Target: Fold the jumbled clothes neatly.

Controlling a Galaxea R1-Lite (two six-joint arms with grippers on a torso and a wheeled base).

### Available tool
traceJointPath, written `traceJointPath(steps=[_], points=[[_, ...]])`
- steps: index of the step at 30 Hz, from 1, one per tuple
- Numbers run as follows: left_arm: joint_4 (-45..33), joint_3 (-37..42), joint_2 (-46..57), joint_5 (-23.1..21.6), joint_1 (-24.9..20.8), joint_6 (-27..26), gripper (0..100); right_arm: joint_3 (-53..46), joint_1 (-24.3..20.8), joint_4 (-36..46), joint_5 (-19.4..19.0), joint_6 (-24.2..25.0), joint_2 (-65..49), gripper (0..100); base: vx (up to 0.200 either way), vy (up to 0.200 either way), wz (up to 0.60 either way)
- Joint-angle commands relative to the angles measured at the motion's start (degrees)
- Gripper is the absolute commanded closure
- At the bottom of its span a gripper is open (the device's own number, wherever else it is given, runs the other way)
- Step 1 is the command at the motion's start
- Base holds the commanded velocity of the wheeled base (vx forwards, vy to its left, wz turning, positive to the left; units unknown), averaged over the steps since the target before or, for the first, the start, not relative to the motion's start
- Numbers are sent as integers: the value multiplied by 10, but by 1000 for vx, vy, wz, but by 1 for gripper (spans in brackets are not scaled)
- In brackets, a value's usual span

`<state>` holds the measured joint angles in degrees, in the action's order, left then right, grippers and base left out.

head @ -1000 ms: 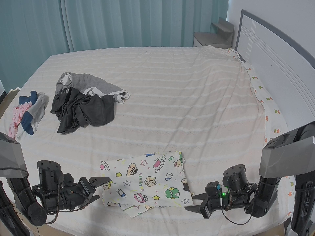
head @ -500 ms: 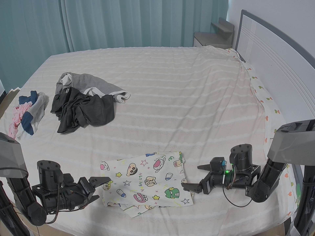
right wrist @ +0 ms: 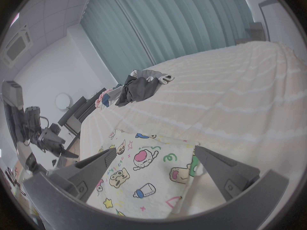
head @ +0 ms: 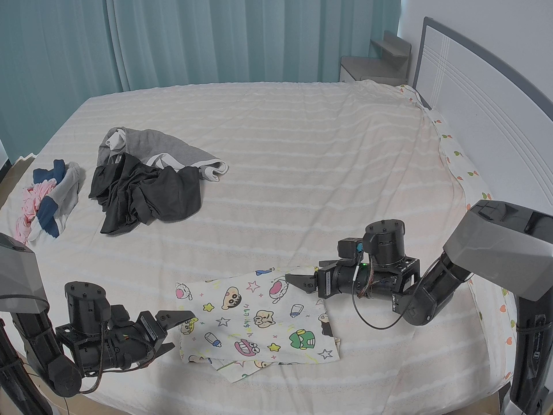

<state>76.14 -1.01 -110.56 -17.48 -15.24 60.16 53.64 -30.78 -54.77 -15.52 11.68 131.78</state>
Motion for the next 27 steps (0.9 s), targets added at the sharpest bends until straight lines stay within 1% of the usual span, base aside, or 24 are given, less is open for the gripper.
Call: traceJointPath(steps=[1,6,27], points=[[0,5,-2,0,-1,0,0,37,-10,11,0,26,35,0,0,0,0],[0,5,-2,0,-1,0,0,36,-10,10,0,34,37,0,0,0,0],[1,5,-4,0,-1,0,0,28,-5,6,2,34,42,0,0,0,0]])
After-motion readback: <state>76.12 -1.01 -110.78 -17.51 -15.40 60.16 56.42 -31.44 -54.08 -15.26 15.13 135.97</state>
